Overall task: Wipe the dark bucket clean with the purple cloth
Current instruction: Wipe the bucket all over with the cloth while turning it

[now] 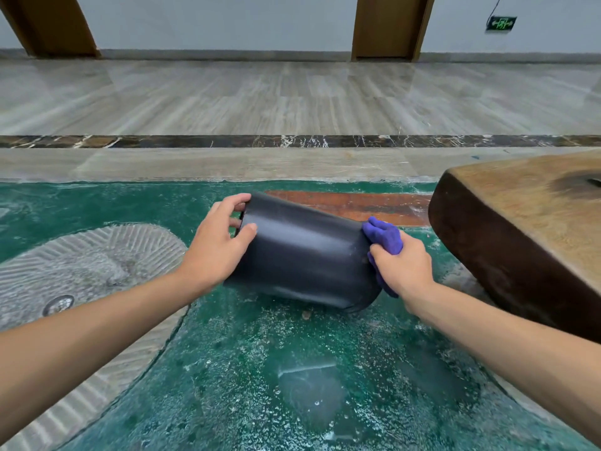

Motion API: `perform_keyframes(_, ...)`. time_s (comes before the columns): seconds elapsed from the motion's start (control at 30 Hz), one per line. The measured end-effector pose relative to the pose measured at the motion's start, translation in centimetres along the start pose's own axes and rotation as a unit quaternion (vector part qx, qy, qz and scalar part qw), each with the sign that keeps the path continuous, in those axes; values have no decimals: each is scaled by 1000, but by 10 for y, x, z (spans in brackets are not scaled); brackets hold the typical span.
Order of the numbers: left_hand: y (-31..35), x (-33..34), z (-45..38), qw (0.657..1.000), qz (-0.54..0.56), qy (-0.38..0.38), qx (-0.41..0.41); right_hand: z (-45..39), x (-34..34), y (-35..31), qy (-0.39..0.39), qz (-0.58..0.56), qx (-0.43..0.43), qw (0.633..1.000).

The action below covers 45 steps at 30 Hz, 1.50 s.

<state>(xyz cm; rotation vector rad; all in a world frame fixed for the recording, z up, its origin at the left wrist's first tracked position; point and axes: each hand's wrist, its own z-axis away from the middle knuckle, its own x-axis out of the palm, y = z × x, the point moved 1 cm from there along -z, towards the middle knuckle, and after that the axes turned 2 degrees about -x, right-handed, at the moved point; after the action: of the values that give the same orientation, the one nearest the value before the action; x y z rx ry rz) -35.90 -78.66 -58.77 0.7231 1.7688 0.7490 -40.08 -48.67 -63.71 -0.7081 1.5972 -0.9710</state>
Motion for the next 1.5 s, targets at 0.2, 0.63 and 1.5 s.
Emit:
perform_keyframes(0.2, 12, -10, -1, 1000, -6, 8, -15, -18, 1, -1, 10, -10, 24, 1000)
perform_keyframes(0.63, 6, -12, -19, 995, 55, -7, -85, 25, -1, 3, -26, 0, -78, 997)
perform_keyframes(1.5, 7, -12, -29, 972, 155, -58, -169, 38, 33, 35, -9, 37, -153, 987)
